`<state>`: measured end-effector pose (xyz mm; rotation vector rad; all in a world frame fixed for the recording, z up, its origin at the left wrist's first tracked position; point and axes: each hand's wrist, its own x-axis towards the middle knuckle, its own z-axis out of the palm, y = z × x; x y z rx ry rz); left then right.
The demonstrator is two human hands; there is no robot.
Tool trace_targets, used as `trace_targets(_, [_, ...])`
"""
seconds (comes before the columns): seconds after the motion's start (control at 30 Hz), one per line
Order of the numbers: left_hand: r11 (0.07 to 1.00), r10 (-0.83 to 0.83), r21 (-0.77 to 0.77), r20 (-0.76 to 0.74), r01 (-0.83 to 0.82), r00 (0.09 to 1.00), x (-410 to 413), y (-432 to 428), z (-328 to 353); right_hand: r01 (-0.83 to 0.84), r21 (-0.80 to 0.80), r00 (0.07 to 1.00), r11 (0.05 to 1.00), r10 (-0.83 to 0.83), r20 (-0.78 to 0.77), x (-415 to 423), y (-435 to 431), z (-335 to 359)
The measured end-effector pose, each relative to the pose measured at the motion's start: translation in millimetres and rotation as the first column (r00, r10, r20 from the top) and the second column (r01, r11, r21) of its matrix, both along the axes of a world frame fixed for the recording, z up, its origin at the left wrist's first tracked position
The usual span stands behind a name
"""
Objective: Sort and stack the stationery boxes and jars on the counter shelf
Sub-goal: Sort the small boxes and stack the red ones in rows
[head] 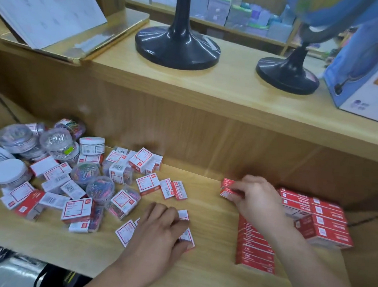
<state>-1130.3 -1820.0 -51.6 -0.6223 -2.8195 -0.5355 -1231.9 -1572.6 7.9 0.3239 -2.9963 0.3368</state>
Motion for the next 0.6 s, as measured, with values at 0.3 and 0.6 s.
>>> trace_targets(0.3, [0.998, 0.039, -0.046, 0.069, -0.036, 0.997, 5.4, -1.6, -4.1, 0.047, 0.219, 0.995, 0.975, -0.027, -0.093, -10.0, 11.4, -25.1])
trace_targets(0.6, [0.999, -0.039, 0.018, 0.099, 0.037, 0.994, -4.0, 8.1, 3.2, 0.041, 0.211, 0.988, 0.977, -0.008, -0.153, -10.1, 15.8, -28.1])
